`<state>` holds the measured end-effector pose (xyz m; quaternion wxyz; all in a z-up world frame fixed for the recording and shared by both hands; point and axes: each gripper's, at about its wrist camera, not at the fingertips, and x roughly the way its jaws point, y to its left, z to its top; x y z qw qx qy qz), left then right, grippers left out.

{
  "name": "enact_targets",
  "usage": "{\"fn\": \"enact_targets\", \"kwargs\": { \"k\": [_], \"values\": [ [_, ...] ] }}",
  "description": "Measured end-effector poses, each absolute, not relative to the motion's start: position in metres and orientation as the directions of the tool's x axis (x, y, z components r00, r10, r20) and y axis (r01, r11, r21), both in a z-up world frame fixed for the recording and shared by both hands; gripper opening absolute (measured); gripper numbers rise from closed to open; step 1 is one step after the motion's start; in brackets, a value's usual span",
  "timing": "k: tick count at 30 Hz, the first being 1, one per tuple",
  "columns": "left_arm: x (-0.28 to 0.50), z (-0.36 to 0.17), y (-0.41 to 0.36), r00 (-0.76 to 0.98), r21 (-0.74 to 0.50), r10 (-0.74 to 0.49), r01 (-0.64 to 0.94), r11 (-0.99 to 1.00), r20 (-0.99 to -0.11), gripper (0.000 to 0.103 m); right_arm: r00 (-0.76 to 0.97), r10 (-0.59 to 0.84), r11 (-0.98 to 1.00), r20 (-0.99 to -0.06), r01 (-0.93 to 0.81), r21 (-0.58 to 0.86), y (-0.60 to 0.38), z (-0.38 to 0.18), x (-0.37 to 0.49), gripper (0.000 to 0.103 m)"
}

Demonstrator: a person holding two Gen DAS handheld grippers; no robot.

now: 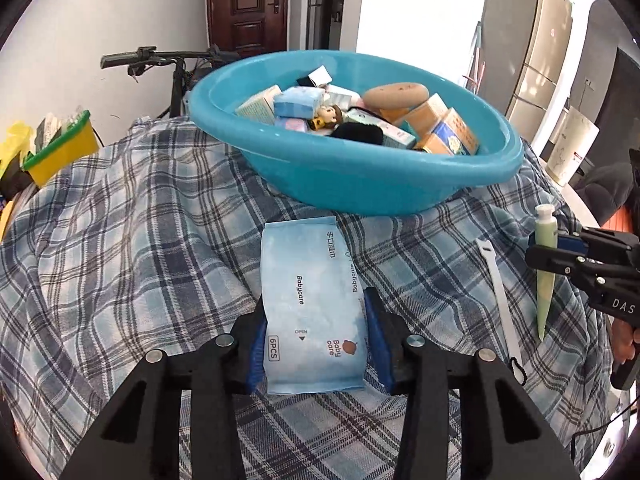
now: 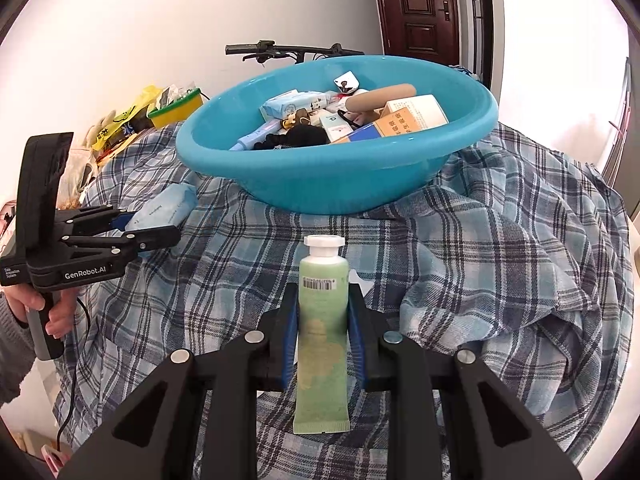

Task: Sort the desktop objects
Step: 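Lift the blue packet with the left gripper while the right lifts the green tube, then carry the blue packet and green tube over the turquoise basin with both grippers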

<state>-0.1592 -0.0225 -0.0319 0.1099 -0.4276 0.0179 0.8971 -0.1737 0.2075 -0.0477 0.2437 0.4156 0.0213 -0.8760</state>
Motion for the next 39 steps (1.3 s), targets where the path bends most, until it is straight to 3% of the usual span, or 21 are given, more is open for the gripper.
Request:
{"fn": "enact_targets", "kwargs": {
  "k": [6, 17, 33, 39],
  "values": [
    [-0.141, -0.017, -0.022, -0.668, -0.066, 0.123, -0.11, -0.992, -0.734, 0.044, -0.592, -0.364, -0.893, -0.719, 0.441, 0.089, 0.2, -0.038, -0.161, 0.022],
    [-0.097, 0.029, 0.006, -0.828, 0.035, 0.029, -0.059, -0.998, -0.56, 0.044, -0.71, -0.372, -0.906, -0.598, 0.418, 0.067, 0.196, 0.001, -0.131, 0.021],
    [-0.099, 0.021, 0.013, -0.816, 0.025, 0.015, -0.036, -0.999, -0.578, 0.044, -0.724, -0.324, -0.936, -0.61, 0.34, 0.093, 0.204, -0.004, -0.135, 0.021],
    [-0.107, 0.038, 0.014, -0.845, 0.034, 0.0, -0.022, -0.999, -0.535, 0.044, -0.76, -0.323, -0.937, -0.565, 0.339, 0.08, 0.2, 0.015, -0.136, 0.021]
  ]
}}
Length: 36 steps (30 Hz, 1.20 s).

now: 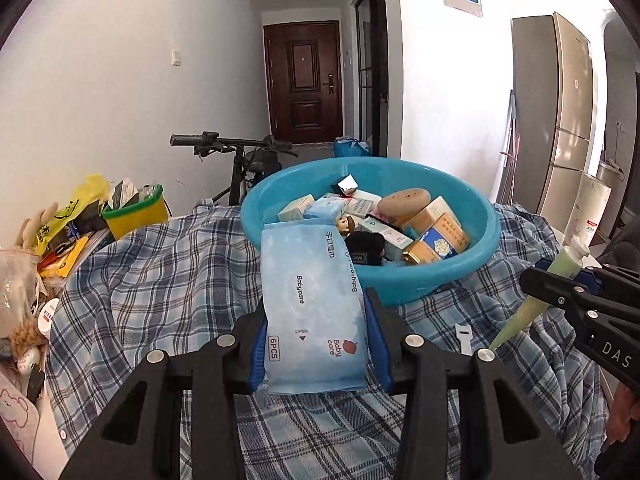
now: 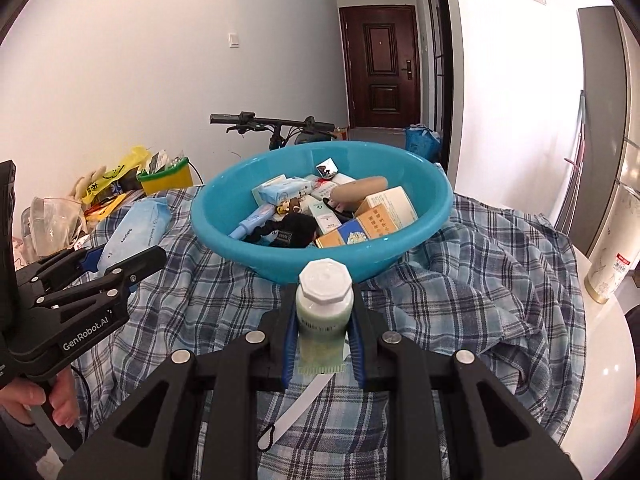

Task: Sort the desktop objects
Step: 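Carry the blue packet and green tube over the turquoise basin with both grippers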

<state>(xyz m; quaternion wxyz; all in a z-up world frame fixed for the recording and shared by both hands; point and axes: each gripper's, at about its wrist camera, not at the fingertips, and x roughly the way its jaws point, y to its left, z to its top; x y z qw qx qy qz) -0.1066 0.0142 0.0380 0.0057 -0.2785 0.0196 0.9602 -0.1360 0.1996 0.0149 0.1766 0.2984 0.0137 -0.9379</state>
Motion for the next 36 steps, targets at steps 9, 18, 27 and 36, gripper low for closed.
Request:
{"fn": "enact_targets", "kwargs": {
  "k": [9, 18, 27, 36],
  "values": [
    [-0.121, 0.097, 0.01, -0.903, 0.008, 0.003, -0.007, -1.0, -0.429, 0.044, -0.845, -0.315, -0.944, -0.432, 0.326, 0.05, 0.188, 0.076, -0.137, 0.021],
    [-0.125, 0.175, 0.011, -0.958, 0.012, -0.012, 0.009, -1.0, -0.287, 0.044, -0.891, -0.315, -0.944, -0.326, 0.329, 0.013, 0.169, 0.137, -0.141, 0.021],
    [-0.114, 0.228, 0.016, -0.98, -0.009, 0.008, -0.006, -1.0, -0.199, 0.044, -0.913, -0.318, -0.945, -0.258, 0.326, 0.012, 0.167, 0.173, -0.137, 0.021],
    [-0.098, 0.247, 0.02, -0.986, -0.002, 0.011, -0.011, -1.0, -0.165, 0.044, -0.918, -0.312, -0.947, -0.246, 0.322, -0.003, 0.167, 0.179, -0.128, 0.021]
  ]
}}
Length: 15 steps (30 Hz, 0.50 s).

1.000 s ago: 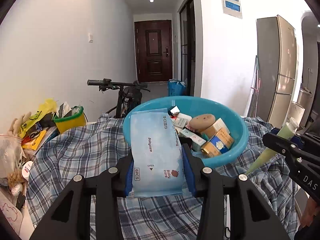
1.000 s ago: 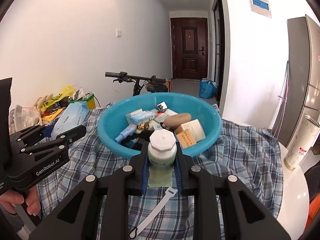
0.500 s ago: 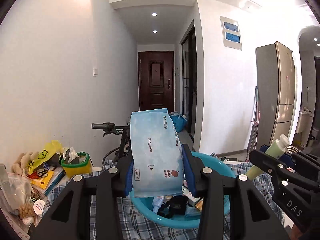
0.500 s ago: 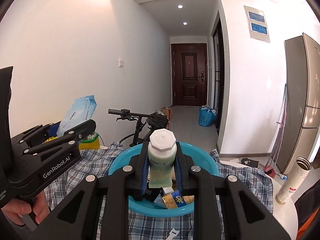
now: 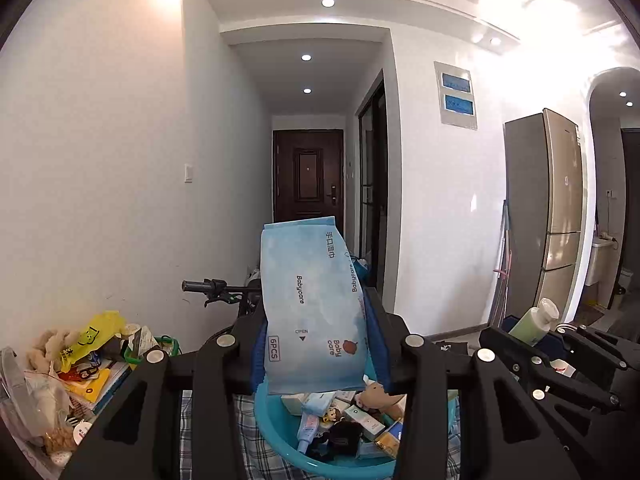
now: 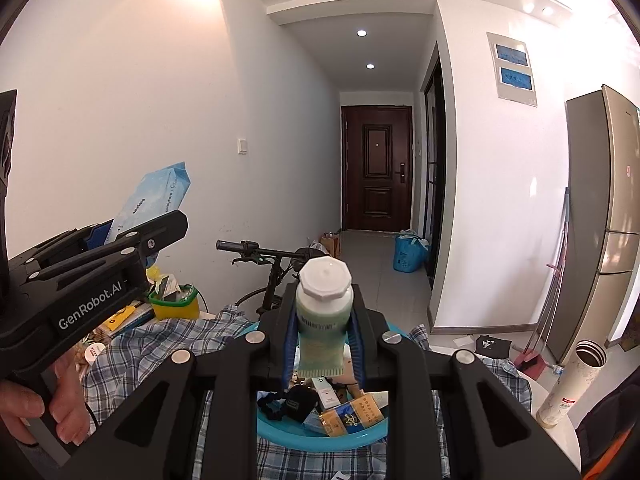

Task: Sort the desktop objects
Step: 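Carry the blue packet and green tube over the turquoise basin with both grippers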

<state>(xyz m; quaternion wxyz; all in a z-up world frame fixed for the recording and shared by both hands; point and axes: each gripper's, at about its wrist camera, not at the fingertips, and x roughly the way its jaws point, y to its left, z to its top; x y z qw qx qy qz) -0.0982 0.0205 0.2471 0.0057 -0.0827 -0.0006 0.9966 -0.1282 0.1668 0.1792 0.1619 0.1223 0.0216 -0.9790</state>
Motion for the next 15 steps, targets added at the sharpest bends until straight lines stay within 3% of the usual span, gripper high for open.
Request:
{"fn": "enact_targets", "kwargs": {
  "k": [15],
  "values": [
    [-0.094, 0.233, 0.028, -0.979, 0.033, 0.013, -0.02, -0.999, -0.203, 0.044, -0.915, -0.314, -0.946, -0.254, 0.325, -0.005, 0.172, 0.177, -0.124, 0.021]
  ]
}}
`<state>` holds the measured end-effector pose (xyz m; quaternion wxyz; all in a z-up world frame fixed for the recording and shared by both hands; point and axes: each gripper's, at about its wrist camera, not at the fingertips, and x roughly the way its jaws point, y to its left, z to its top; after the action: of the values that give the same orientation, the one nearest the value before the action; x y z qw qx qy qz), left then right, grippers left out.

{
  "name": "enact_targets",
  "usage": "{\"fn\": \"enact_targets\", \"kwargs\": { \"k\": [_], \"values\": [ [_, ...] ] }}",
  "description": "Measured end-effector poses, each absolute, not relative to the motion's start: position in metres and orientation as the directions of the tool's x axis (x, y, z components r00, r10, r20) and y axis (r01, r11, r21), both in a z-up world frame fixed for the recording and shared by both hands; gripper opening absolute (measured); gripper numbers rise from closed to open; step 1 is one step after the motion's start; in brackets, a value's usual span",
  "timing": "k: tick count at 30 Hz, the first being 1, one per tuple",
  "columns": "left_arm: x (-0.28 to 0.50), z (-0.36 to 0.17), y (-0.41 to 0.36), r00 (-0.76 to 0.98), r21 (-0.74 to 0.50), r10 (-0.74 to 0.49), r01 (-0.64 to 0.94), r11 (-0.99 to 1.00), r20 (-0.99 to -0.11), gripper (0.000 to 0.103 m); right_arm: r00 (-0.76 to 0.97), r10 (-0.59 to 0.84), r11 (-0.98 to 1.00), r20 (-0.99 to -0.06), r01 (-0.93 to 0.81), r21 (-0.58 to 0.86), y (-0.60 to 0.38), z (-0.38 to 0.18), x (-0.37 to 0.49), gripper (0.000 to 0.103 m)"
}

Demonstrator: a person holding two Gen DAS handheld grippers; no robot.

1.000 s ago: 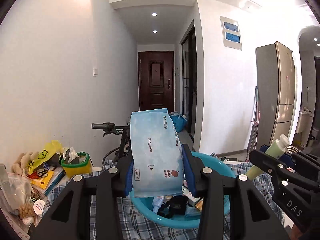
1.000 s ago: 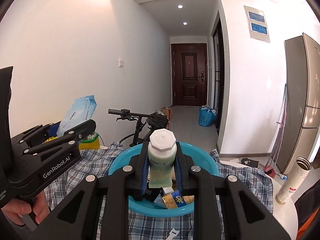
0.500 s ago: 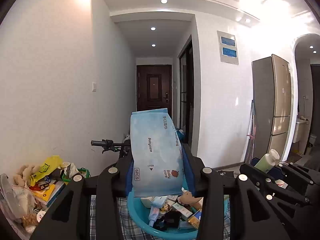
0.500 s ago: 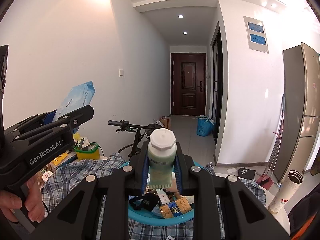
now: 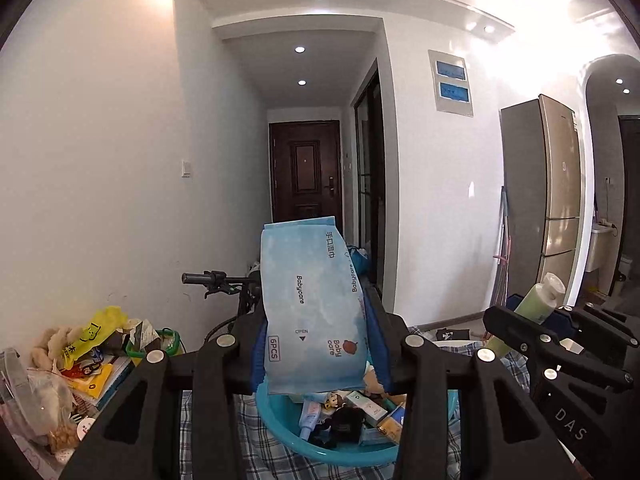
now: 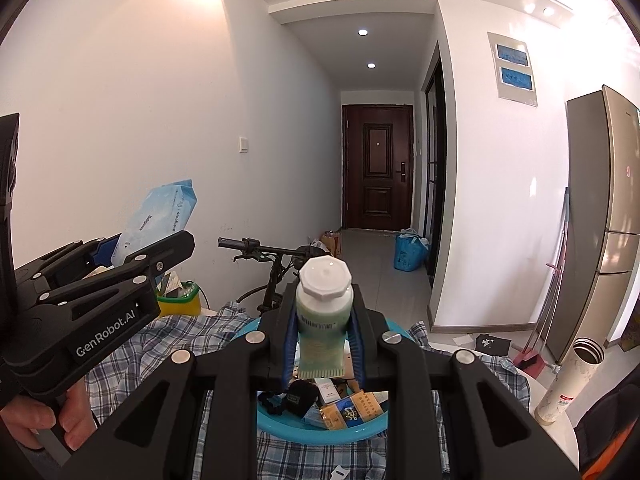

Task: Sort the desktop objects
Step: 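Carry the blue packet and green tube over the turquoise basin with both grippers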

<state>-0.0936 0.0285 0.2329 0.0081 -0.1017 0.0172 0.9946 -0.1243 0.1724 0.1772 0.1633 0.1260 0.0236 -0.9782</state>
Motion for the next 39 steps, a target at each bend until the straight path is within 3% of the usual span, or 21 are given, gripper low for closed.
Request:
{"fn": "enact_targets", "kwargs": {
  "k": [20, 27, 33, 36, 39],
  "values": [
    [-0.139, 0.197, 0.028, -0.978, 0.028, 0.024, -0.031, -0.999, -0.208, 0.044, -0.9, -0.29, -0.954, -0.324, 0.299, 0.022, 0.176, 0.156, -0.163, 0.021],
    [-0.191, 0.176, 0.021, -0.955, -0.051, 0.056, -0.043, -0.998, -0.292, 0.044, -0.898, -0.28, -0.959, -0.34, 0.281, 0.047, 0.175, 0.144, -0.2, 0.021],
    [-0.227, 0.17, 0.011, -0.965, -0.055, 0.005, 0.009, -0.998, -0.261, 0.044, -0.908, -0.244, -0.966, -0.341, 0.257, 0.009, 0.17, 0.135, -0.231, 0.021],
    [-0.246, 0.169, 0.006, -0.965, -0.076, 0.039, -0.02, -0.997, -0.259, 0.044, -0.9, -0.234, -0.969, -0.367, 0.249, 0.008, 0.166, 0.133, -0.251, 0.021],
    [-0.26, 0.167, 0.01, -0.97, 0.001, 0.007, -0.008, -1.0, -0.241, 0.044, -0.892, -0.222, -0.972, -0.393, 0.234, 0.019, 0.165, 0.135, -0.269, 0.021]
  ]
}}
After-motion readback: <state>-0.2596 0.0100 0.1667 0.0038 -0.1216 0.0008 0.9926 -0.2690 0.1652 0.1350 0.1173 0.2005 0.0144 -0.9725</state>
